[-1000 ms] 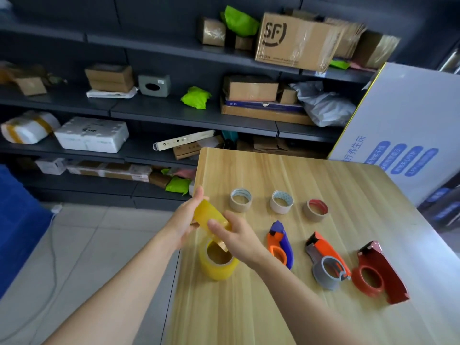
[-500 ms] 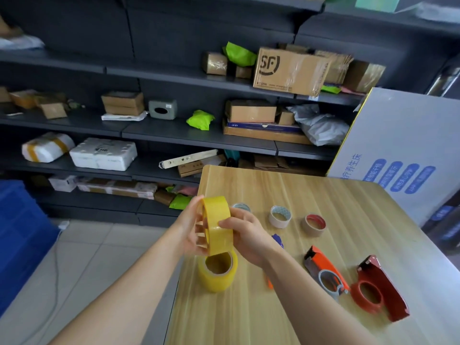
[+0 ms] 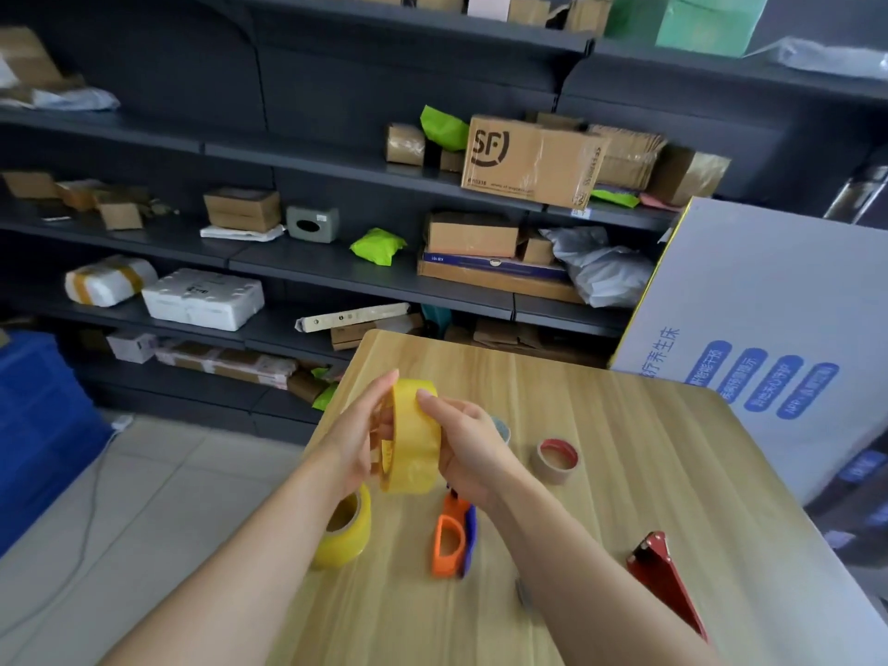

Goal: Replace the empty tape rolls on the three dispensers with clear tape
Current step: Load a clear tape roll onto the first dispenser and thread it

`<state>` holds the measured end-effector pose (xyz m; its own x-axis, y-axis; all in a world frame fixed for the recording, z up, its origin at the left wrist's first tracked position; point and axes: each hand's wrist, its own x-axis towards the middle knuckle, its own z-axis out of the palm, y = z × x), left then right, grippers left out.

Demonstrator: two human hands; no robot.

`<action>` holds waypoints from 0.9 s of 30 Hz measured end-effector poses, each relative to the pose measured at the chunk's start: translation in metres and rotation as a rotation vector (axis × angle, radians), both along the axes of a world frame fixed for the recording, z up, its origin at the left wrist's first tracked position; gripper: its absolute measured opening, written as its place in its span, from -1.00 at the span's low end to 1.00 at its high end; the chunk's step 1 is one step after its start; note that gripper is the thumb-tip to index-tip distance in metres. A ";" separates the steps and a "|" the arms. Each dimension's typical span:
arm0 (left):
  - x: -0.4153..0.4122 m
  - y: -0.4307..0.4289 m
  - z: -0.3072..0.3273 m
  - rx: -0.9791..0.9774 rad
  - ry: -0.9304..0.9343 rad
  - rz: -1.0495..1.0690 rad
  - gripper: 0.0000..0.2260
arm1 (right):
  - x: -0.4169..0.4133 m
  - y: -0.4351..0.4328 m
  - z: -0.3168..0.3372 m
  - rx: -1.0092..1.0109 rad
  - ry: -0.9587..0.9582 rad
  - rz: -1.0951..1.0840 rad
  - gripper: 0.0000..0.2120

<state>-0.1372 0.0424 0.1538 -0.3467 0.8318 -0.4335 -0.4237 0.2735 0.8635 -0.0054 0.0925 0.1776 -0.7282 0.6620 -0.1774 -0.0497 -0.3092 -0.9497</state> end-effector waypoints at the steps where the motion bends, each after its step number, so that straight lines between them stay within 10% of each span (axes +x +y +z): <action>1: 0.006 0.002 0.002 -0.050 -0.027 -0.016 -0.46 | 0.007 0.002 0.000 -0.001 -0.005 0.015 -0.73; 10: 0.040 0.014 0.001 -0.098 -0.192 -0.021 -0.29 | 0.043 0.020 0.003 0.037 0.020 0.096 -0.77; 19: 0.050 0.019 0.005 0.335 0.861 -0.064 -0.67 | 0.045 0.046 -0.002 -0.149 -0.035 -0.139 -0.69; 27: 0.042 0.034 -0.003 0.440 1.257 -0.074 -0.69 | 0.045 0.068 -0.004 -0.230 -0.092 -0.211 -0.57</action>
